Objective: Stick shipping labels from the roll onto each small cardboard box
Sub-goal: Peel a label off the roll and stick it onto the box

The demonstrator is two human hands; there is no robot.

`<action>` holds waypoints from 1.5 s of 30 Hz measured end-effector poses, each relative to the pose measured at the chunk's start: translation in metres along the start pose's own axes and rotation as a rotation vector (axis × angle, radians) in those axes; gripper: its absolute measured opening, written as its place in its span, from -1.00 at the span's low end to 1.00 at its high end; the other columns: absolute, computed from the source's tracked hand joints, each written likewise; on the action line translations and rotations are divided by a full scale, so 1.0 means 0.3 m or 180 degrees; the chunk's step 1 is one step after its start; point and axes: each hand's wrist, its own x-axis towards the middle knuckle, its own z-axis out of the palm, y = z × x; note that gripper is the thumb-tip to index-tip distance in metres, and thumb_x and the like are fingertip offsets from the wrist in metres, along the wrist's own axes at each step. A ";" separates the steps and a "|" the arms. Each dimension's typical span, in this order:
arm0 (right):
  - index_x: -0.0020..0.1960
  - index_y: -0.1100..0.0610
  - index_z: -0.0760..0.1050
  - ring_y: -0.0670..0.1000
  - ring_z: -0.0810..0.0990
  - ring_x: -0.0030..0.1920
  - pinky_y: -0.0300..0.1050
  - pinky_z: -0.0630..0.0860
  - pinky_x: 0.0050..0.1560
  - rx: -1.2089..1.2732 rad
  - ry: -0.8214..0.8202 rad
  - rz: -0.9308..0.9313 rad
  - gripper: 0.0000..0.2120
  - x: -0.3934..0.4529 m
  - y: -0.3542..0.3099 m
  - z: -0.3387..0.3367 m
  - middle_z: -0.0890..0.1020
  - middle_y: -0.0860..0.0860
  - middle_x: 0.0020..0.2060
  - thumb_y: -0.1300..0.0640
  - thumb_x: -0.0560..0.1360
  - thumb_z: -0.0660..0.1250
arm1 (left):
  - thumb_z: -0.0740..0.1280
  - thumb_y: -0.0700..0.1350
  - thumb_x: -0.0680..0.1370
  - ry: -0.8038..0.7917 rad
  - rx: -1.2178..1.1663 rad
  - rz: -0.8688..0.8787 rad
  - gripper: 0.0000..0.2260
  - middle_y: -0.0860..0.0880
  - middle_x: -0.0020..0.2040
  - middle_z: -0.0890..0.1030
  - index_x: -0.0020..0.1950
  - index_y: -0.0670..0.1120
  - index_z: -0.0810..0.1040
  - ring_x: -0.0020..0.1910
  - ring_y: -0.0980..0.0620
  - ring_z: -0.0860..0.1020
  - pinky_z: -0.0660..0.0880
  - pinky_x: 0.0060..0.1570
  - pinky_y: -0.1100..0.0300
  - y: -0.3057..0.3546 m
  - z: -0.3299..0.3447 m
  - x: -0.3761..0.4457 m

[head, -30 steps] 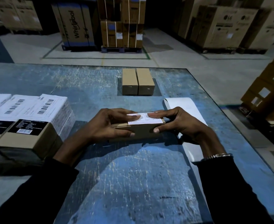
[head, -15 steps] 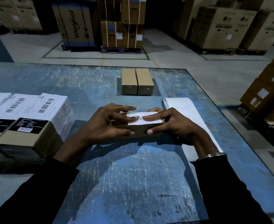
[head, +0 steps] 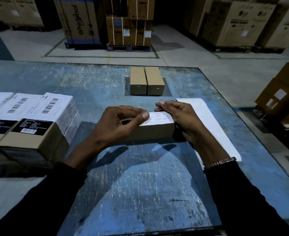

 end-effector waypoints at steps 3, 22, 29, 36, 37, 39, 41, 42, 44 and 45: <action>0.11 0.09 0.78 -0.06 0.74 -0.04 -0.25 0.57 -0.19 -0.0251 0.0065 0.0020 -0.78 0.001 0.014 0.011 0.81 -0.02 -0.04 -0.03 0.61 0.48 | 0.49 0.10 0.60 0.0483 -0.0112 -0.0424 -0.80 0.14 0.08 0.76 0.15 0.05 0.78 0.04 0.31 0.67 0.61 0.01 0.38 0.009 0.065 0.010; 0.18 0.29 0.70 0.07 0.76 0.02 -0.13 0.69 0.00 0.0116 -0.1035 0.0271 -0.72 -0.020 -0.009 -0.034 0.77 0.19 0.05 0.29 0.48 0.57 | 0.49 0.38 0.39 -0.0263 0.0006 -0.0189 -0.45 0.17 0.16 0.74 0.28 0.12 0.74 0.13 0.21 0.67 0.67 0.13 0.05 0.003 0.019 0.004; 0.13 0.02 0.78 -0.04 0.74 0.14 0.04 0.63 0.33 -0.0998 -0.0842 -0.0447 -0.74 -0.034 -0.027 -0.055 0.79 -0.06 0.05 -0.01 0.47 0.62 | 0.54 0.24 0.51 -0.0519 0.0168 -0.0006 -0.54 0.15 0.20 0.72 0.35 0.09 0.70 0.16 0.19 0.67 0.66 0.14 -0.03 -0.015 -0.003 0.021; 0.22 0.05 0.75 -0.07 0.74 0.14 0.00 0.64 0.31 -0.1193 -0.0959 -0.0553 -0.62 -0.025 -0.030 -0.072 0.79 -0.09 0.07 0.10 0.42 0.67 | 0.42 0.25 0.54 -0.0680 0.0245 0.0195 -0.51 0.10 0.27 0.69 0.42 0.08 0.64 0.25 0.10 0.63 0.62 0.21 -0.03 -0.017 -0.015 0.020; 0.23 0.05 0.75 -0.07 0.74 0.14 -0.02 0.65 0.31 -0.1226 -0.0963 -0.0570 -0.61 -0.023 -0.029 -0.076 0.79 -0.09 0.07 0.10 0.41 0.68 | 0.40 0.27 0.53 -0.0674 0.0268 0.0201 -0.48 0.10 0.28 0.69 0.43 0.07 0.65 0.26 0.09 0.62 0.61 0.22 -0.03 -0.018 -0.014 0.019; 0.23 0.03 0.75 -0.07 0.73 0.15 -0.06 0.64 0.28 -0.1222 -0.1003 -0.0564 -0.59 -0.022 -0.026 -0.083 0.79 -0.10 0.08 0.11 0.39 0.69 | 0.38 0.32 0.51 -0.0636 0.0299 0.0132 -0.43 0.11 0.28 0.69 0.42 0.05 0.65 0.25 0.09 0.61 0.61 0.20 -0.02 -0.022 -0.013 0.017; 0.24 0.01 0.74 -0.07 0.72 0.17 -0.06 0.64 0.28 -0.1183 -0.1075 -0.0522 -0.56 -0.025 -0.026 -0.089 0.78 -0.10 0.10 0.11 0.38 0.70 | 0.39 0.34 0.49 -0.0615 0.0306 0.0080 -0.41 0.11 0.28 0.69 0.41 0.05 0.66 0.25 0.10 0.62 0.63 0.18 0.00 -0.027 -0.014 0.019; 0.25 0.01 0.74 -0.06 0.72 0.19 -0.05 0.63 0.29 -0.1163 -0.1100 -0.0506 -0.56 -0.023 -0.024 -0.090 0.78 -0.10 0.12 0.11 0.38 0.70 | 0.41 0.33 0.49 -0.0621 0.0306 0.0056 -0.41 0.11 0.28 0.69 0.41 0.04 0.66 0.25 0.13 0.63 0.64 0.18 0.02 -0.033 -0.017 0.021; 0.25 0.01 0.73 -0.05 0.71 0.19 -0.07 0.64 0.28 -0.1090 -0.1152 -0.0488 -0.56 -0.023 -0.022 -0.095 0.77 -0.08 0.13 0.14 0.39 0.69 | 0.47 0.28 0.49 -0.0623 0.0300 0.0013 -0.46 0.13 0.28 0.69 0.39 0.04 0.67 0.24 0.18 0.63 0.64 0.18 0.07 -0.039 -0.018 0.025; 0.26 0.02 0.73 -0.05 0.71 0.20 -0.07 0.64 0.29 -0.1051 -0.1177 -0.0477 -0.56 -0.024 -0.021 -0.097 0.77 -0.07 0.13 0.15 0.40 0.68 | 0.49 0.24 0.49 -0.0621 0.0286 0.0000 -0.48 0.14 0.28 0.69 0.38 0.03 0.67 0.24 0.19 0.64 0.64 0.18 0.09 -0.041 -0.019 0.027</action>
